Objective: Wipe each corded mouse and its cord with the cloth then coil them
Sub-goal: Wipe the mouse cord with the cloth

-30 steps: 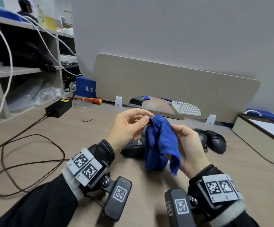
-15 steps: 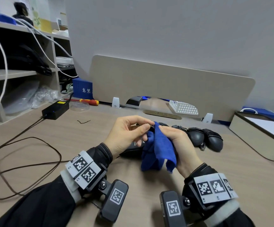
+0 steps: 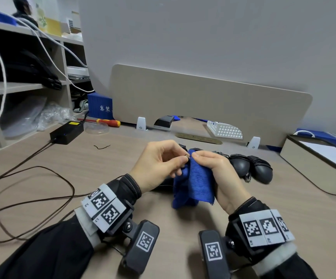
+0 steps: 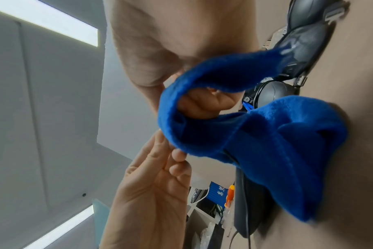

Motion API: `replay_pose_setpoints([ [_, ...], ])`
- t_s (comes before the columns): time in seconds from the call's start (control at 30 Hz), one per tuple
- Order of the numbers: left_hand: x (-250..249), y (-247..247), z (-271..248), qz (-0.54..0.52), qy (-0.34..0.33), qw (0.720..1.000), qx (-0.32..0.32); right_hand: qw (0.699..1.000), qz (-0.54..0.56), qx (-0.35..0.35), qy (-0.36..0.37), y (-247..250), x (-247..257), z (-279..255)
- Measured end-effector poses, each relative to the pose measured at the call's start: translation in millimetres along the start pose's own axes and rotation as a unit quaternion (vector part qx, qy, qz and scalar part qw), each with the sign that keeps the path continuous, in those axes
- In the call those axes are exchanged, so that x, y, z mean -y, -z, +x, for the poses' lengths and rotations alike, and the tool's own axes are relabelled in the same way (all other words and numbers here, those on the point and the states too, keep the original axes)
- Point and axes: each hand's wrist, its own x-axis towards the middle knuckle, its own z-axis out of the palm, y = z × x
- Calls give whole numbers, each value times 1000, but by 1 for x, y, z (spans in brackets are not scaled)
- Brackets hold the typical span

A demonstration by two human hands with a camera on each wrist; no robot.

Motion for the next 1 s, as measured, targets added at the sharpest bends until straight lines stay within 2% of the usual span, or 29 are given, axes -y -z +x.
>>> replay_pose_setpoints([
  [0.17, 1, 3, 2, 6, -2, 1000, -15, 997, 62, 39, -15, -2, 0, -3],
  [0.23, 1, 5, 3, 5, -3, 1000, -16, 998, 34, 46, -3, -2, -2, -2],
  [0.37, -1, 4, 0, -1, -8, 1000, 2, 999, -30, 13, 14, 1, -3, 2],
  [0.53, -4, 3, 0, -15, -1, 1000, 10, 999, 32, 16, -28, 1, -1, -1],
  [0.67, -8, 6, 0, -60, 22, 998, 6, 987, 127, 59, -74, -3, -2, -2],
  [0.73, -10, 7, 0, -63, 32, 998, -3, 985, 138, 58, -85, -4, 0, -4],
  [0.9, -11, 4, 1, -48, 66, 996, -42, 998, 50, -31, -9, 3, -5, 2],
  [1.0, -11, 4, 4, -43, 89, 992, -74, 999, 40, 4, 7, 3, -6, 3],
])
